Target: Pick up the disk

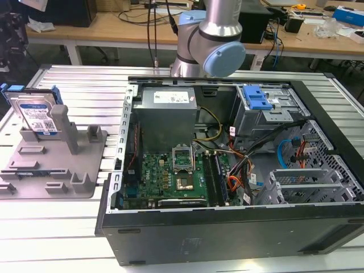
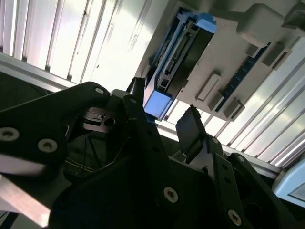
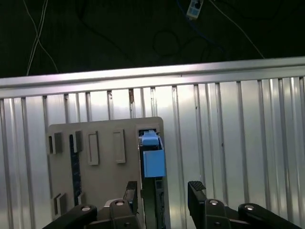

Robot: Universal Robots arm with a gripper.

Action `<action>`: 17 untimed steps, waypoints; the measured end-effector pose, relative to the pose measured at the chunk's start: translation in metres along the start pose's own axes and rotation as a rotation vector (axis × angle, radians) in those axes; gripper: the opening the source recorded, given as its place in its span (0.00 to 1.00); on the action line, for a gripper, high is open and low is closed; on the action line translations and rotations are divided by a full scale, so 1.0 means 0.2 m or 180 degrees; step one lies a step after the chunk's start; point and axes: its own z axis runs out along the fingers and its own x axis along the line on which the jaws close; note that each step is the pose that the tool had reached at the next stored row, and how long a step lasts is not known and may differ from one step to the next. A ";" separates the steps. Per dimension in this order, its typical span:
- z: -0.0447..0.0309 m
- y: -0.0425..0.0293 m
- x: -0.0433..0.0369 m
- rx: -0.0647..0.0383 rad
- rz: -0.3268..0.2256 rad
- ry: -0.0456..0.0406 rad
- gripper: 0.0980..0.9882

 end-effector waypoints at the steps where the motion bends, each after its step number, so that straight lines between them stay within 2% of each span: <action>1: 0.000 0.002 0.000 0.0001 -0.0007 0.0004 0.50; 4: 0.000 0.003 0.000 0.0001 -0.0008 0.0005 0.50; 9: 0.012 0.067 0.005 0.0001 -0.0044 0.0012 0.50; 12: 0.032 0.069 0.029 0.0003 -0.0061 0.0012 0.50; 15: 0.054 0.054 0.034 0.0003 -0.0112 0.0013 0.50; 17: 0.055 0.053 0.035 0.0002 -0.0122 0.0013 0.50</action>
